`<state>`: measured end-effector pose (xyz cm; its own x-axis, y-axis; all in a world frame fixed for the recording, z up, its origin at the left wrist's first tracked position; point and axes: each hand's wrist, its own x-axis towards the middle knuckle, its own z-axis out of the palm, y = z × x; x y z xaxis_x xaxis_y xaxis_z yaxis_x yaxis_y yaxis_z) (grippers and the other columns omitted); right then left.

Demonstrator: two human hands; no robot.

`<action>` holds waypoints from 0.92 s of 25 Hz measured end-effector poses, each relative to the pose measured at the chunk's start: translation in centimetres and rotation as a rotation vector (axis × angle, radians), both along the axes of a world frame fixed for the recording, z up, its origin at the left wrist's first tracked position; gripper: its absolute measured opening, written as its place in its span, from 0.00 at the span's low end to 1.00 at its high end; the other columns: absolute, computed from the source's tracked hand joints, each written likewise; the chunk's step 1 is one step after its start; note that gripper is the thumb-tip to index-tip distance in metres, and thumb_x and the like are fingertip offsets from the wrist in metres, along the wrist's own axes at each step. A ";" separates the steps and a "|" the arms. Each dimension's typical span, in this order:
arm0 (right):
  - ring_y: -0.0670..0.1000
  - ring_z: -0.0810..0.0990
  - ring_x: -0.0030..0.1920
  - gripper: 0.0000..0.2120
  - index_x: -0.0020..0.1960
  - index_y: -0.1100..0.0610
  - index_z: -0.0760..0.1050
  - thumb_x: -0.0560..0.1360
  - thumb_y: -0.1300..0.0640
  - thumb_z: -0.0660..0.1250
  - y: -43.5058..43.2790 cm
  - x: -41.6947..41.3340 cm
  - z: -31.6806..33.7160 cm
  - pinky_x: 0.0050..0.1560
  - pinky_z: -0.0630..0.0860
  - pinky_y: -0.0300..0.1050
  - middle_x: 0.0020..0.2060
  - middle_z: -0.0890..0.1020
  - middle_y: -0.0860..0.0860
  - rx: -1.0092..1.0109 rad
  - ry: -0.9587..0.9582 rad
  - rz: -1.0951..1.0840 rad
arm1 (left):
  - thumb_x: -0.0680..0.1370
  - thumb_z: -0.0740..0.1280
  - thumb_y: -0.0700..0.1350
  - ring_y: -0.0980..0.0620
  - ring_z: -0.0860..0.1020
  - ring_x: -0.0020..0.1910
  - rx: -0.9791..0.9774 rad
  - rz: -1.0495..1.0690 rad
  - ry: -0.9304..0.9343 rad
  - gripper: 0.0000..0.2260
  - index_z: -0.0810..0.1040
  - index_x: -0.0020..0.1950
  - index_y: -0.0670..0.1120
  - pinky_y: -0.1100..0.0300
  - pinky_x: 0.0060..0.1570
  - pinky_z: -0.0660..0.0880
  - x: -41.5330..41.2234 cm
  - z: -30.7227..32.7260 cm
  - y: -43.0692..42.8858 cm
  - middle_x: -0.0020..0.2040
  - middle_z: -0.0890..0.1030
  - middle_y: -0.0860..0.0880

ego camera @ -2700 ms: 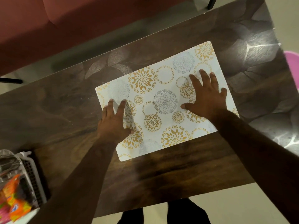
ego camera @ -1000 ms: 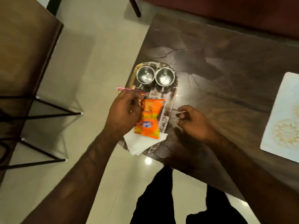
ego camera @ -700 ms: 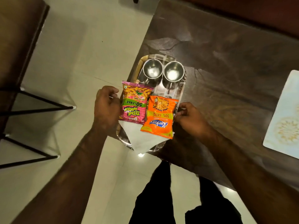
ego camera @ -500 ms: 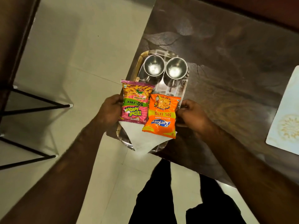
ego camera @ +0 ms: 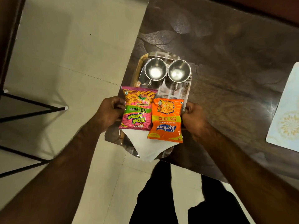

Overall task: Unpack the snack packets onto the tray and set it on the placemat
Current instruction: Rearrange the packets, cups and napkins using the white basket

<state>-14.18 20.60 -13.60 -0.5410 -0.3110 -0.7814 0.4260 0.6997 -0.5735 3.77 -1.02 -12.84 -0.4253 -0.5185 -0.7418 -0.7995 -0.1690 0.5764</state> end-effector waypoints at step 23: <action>0.62 0.89 0.45 0.08 0.58 0.61 0.84 0.80 0.67 0.71 13.9 -5.6 0.3 0.45 0.87 0.60 0.48 0.89 0.60 0.116 0.027 -0.085 | 0.76 0.64 0.33 0.36 0.79 0.51 -0.572 -0.345 -0.239 0.18 0.73 0.63 0.46 0.41 0.53 0.78 -0.7 -0.3 -0.7 0.56 0.77 0.37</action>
<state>-19.75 34.50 -13.33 -0.5827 -0.1717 -0.7944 0.4724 0.7238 -0.5029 3.12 -1.69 -13.15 -0.4951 -0.7198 -0.4866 -0.8685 0.3938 0.3012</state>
